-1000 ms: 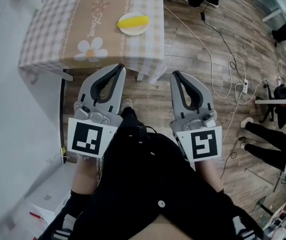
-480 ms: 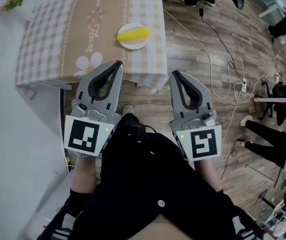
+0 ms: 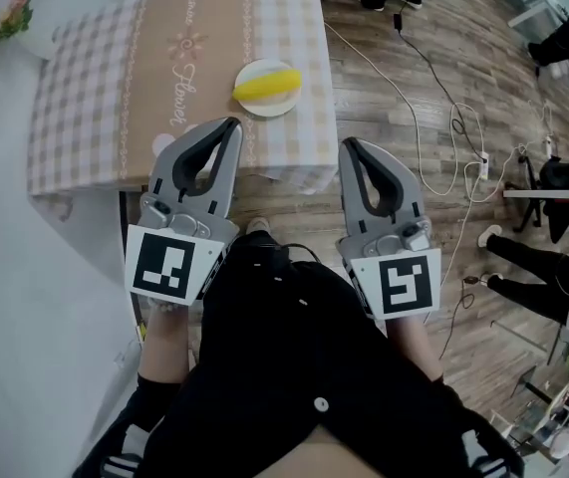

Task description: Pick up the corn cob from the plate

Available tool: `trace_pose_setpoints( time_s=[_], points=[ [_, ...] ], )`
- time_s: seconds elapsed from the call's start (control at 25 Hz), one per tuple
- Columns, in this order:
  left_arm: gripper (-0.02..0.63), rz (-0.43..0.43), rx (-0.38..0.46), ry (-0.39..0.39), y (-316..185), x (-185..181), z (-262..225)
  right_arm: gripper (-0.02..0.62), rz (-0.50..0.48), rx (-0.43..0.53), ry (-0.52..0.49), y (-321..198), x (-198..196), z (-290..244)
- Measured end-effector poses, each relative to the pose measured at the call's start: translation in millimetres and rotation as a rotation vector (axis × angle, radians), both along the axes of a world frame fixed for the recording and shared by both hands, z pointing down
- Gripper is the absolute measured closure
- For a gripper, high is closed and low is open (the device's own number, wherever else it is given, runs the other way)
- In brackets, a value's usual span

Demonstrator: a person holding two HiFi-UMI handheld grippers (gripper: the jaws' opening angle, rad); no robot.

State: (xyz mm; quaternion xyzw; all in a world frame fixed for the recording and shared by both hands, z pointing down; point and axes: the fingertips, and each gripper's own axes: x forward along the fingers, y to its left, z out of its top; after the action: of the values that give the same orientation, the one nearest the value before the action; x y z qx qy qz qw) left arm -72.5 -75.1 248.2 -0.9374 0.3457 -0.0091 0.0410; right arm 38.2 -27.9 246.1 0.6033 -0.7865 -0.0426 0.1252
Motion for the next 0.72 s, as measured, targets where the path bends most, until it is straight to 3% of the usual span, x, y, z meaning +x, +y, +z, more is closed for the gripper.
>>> trace_pose_setpoints(
  time_s=[0.4, 0.72],
  points=[
    [0.592, 0.018, -0.047, 0.04, -36, -7, 20, 0.552, 0.026, 0.005, 0.007, -29, -6, 16],
    [0.592, 0.017, -0.053, 0.013, -40, -12, 23, 0.554, 0.019, 0.001, 0.014, -30, -14, 14]
  ],
)
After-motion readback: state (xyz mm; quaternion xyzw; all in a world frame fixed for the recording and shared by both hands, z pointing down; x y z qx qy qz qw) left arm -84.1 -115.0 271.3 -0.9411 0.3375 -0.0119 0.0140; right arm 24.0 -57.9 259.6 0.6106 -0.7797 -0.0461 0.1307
